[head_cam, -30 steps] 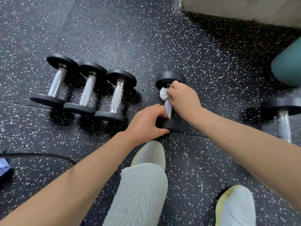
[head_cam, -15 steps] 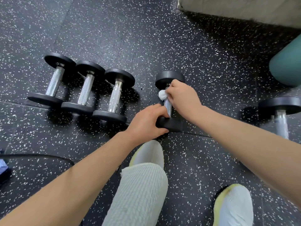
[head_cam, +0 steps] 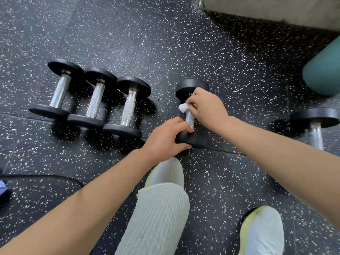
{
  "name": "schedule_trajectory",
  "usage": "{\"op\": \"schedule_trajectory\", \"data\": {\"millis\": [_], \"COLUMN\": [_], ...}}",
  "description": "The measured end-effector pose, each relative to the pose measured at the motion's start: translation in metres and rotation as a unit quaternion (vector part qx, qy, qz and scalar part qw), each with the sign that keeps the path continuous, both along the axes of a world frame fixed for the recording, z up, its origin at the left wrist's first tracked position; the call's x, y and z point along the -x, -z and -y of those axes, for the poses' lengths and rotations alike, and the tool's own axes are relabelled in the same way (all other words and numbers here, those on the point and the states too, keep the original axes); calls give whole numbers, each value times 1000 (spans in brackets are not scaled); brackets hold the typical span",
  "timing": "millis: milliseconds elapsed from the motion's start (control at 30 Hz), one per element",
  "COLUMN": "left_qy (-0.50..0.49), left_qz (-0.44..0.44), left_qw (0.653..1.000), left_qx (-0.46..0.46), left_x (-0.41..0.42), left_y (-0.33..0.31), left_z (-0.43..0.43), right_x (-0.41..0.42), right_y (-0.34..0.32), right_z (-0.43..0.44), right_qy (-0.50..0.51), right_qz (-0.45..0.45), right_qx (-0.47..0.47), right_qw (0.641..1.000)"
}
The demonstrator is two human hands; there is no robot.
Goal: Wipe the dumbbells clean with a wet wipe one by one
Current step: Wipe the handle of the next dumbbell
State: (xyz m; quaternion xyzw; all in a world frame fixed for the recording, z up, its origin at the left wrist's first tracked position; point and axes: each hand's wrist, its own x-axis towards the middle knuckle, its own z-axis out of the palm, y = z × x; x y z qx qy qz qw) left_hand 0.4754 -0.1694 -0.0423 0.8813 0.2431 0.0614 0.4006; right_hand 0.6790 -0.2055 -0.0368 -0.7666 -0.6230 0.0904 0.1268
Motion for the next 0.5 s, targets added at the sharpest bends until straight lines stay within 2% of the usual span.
{"op": "schedule_trajectory", "data": {"millis": [133, 267, 367, 500], "left_qy": [-3, -3, -4, 2], "left_qz": [3, 12, 10, 11], "left_qw": [1000, 1000, 1000, 1000], "left_qx": [0, 11, 18, 19], "left_x": [0, 3, 2, 1], "left_y": [1, 5, 5, 3], "left_z": [1, 2, 2, 3], "right_x": [10, 8, 4, 0], "right_y": [1, -5, -8, -9], "right_z": [5, 26, 23, 4], "right_qy": [21, -57, -89, -19], "right_qz": [-23, -68, -64, -29], "right_qx": [5, 51, 68, 38], "right_qw": [1000, 995, 992, 999]}}
